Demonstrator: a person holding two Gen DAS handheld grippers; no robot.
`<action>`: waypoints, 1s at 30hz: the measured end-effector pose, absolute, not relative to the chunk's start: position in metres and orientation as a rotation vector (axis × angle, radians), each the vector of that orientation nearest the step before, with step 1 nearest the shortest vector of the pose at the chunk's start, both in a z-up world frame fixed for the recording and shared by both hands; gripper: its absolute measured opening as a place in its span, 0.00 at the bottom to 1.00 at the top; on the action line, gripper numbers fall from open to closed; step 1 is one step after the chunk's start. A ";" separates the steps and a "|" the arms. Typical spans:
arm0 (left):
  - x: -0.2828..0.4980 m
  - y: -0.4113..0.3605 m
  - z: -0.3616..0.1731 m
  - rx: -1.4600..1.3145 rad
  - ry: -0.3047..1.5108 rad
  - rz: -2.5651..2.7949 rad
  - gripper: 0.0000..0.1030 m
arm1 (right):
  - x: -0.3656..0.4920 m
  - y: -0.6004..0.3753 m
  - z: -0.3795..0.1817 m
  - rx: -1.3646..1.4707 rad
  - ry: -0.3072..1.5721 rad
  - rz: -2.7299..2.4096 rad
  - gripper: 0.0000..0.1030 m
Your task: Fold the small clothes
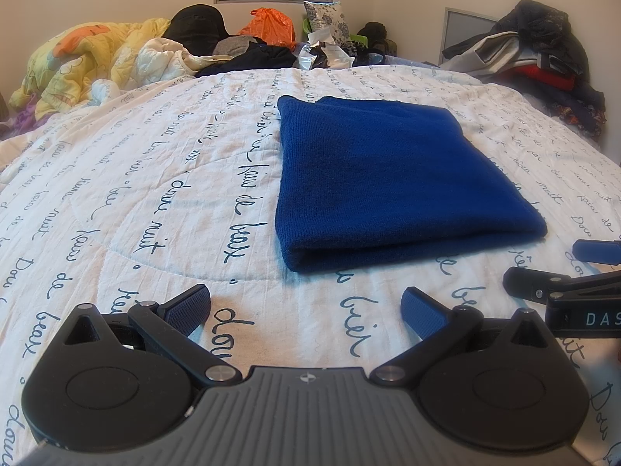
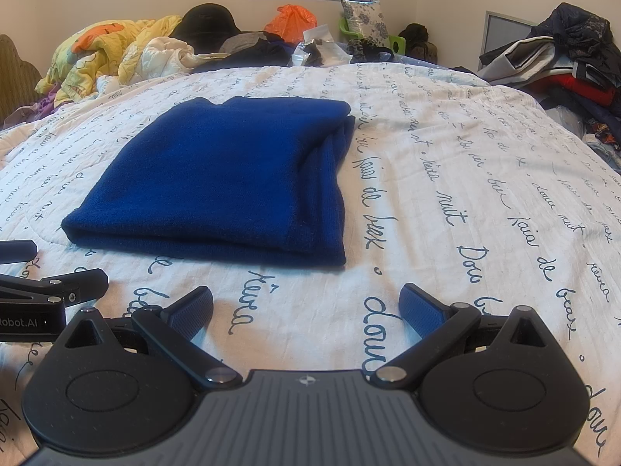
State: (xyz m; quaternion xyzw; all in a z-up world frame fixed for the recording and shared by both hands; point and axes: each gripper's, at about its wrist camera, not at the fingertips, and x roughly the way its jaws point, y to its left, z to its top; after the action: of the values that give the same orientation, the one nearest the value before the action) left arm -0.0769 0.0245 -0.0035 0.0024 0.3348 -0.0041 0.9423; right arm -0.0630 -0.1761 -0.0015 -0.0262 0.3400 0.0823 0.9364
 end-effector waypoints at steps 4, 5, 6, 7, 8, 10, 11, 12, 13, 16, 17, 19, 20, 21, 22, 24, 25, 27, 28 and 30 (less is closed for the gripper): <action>-0.077 0.025 -0.004 0.005 0.683 -0.008 1.00 | -0.063 -0.176 -0.002 -0.054 0.695 0.168 1.00; -0.077 0.025 -0.004 0.005 0.683 -0.009 1.00 | -0.063 -0.176 -0.001 -0.054 0.695 0.168 1.00; -0.077 0.025 -0.004 0.005 0.683 -0.009 1.00 | -0.063 -0.176 -0.002 -0.054 0.695 0.168 1.00; -0.076 0.025 -0.004 0.005 0.683 -0.009 1.00 | -0.063 -0.176 -0.002 -0.054 0.695 0.169 1.00; -0.076 0.025 -0.004 0.005 0.684 -0.009 1.00 | -0.063 -0.176 -0.002 -0.053 0.695 0.169 1.00; -0.078 0.024 -0.003 0.005 0.686 -0.007 1.00 | -0.063 -0.176 -0.002 -0.053 0.695 0.169 1.00; -0.078 0.024 -0.003 0.004 0.689 -0.006 1.00 | -0.063 -0.176 -0.002 -0.053 0.695 0.169 1.00; -0.078 0.023 -0.002 0.001 0.694 -0.004 1.00 | -0.063 -0.176 -0.001 -0.054 0.696 0.169 1.00; -0.077 0.022 -0.001 -0.001 0.700 0.000 1.00 | -0.063 -0.177 -0.001 -0.054 0.697 0.169 1.00; -0.079 0.019 0.000 -0.014 0.709 0.017 1.00 | -0.064 -0.177 0.001 -0.055 0.717 0.186 1.00; -0.079 0.019 0.001 -0.021 0.715 0.023 1.00 | -0.064 -0.176 0.002 -0.060 0.727 0.189 1.00; -0.077 0.018 0.002 -0.025 0.726 0.032 1.00 | -0.063 -0.174 0.004 -0.065 0.746 0.199 1.00; -0.077 0.017 0.002 -0.025 0.732 0.034 1.00 | -0.062 -0.173 0.004 -0.068 0.750 0.204 1.00; -0.075 0.017 0.003 -0.019 0.743 0.033 1.00 | -0.063 -0.172 0.004 -0.072 0.750 0.202 1.00; -0.074 0.016 0.004 -0.013 0.752 0.033 1.00 | -0.063 -0.172 0.004 -0.071 0.747 0.200 1.00; -0.073 0.016 0.005 -0.012 0.764 0.029 1.00 | -0.063 -0.172 0.004 -0.069 0.750 0.195 1.00; -0.073 0.016 0.005 -0.011 0.773 0.026 1.00 | -0.062 -0.172 0.004 -0.069 0.754 0.193 1.00; -0.072 0.015 0.006 -0.013 0.785 0.026 1.00 | -0.059 -0.171 0.006 -0.066 0.772 0.186 1.00; -0.072 0.015 0.007 -0.016 0.789 0.025 1.00 | -0.058 -0.170 0.006 -0.066 0.780 0.183 1.00; -0.073 0.014 0.007 -0.017 0.789 0.023 1.00 | -0.056 -0.169 0.007 -0.068 0.789 0.181 1.00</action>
State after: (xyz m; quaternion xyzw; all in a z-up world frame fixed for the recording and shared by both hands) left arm -0.0731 0.0142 0.0070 -0.0085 0.3845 0.0110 0.9230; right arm -0.0565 -0.1694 0.0069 -0.0330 0.3837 0.0879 0.9187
